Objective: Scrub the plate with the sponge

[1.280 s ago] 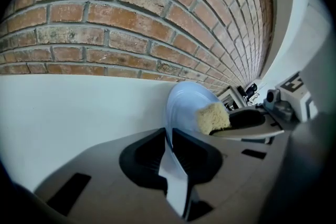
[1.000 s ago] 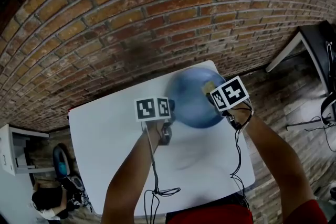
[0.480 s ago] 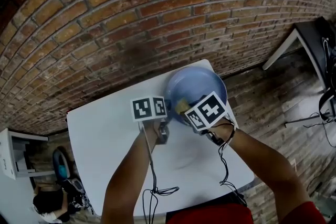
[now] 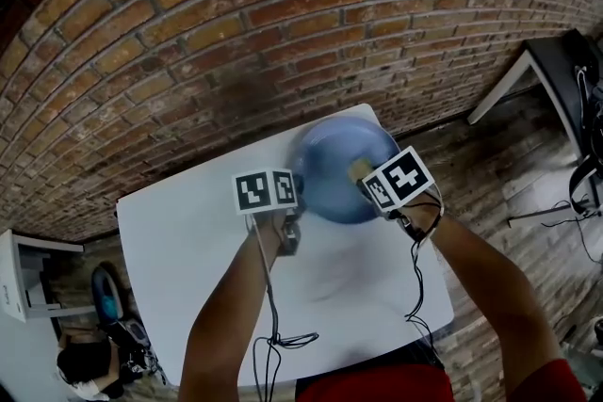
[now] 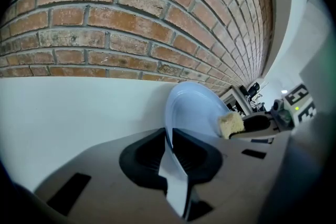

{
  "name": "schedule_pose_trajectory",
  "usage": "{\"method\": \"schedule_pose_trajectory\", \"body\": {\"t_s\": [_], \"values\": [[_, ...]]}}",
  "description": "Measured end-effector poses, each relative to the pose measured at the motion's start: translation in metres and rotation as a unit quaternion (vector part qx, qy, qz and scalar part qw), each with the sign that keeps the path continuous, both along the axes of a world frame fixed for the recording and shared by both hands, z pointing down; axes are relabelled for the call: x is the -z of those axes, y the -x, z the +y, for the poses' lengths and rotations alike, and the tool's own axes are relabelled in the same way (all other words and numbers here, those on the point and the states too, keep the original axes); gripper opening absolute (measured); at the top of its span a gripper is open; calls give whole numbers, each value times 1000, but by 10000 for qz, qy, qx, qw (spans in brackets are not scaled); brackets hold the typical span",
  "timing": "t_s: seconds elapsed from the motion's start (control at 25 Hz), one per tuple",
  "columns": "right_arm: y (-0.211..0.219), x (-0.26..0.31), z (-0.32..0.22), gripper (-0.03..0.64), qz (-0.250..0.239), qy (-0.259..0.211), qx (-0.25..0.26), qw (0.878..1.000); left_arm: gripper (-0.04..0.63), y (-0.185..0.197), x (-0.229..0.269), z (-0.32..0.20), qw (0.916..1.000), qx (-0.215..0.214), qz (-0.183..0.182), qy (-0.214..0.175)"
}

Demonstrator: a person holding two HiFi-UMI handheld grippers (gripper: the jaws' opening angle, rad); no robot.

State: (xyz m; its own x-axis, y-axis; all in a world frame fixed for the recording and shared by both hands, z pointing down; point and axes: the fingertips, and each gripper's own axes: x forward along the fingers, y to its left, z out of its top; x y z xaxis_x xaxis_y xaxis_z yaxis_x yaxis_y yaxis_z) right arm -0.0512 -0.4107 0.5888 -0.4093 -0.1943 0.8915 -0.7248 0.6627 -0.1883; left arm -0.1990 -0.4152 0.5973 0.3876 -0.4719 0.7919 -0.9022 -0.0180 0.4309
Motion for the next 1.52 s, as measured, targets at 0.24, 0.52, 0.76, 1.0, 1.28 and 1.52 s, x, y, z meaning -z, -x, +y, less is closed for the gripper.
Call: {"method": "schedule_pose_trajectory", "body": {"t_s": [0.24,0.52,0.76,1.0,1.28,1.52], "values": [[-34,5,0,163,90,-52,-273,9996,52,1,0,0,10000,26,-39,-23],[38,26,49,163,-640,67,357,9973,52,0,0,0,10000,61,-76,-15],[48,11,54,163,-588,89,448,9972,52,-1,-1,-1,9999,43,-153,-33],[-7,3,32,163,-207,-31,92,9997,52,-1,-1,-1,9998,49,-186,-37],[-24,19,15,163,-569,-278,-158,9979,52,-1,-2,-1,9995,60,-287,-90],[-6,57,18,163,-1588,-747,-47,9845,106,-5,13,-2,9981,125,-145,-584]]}}
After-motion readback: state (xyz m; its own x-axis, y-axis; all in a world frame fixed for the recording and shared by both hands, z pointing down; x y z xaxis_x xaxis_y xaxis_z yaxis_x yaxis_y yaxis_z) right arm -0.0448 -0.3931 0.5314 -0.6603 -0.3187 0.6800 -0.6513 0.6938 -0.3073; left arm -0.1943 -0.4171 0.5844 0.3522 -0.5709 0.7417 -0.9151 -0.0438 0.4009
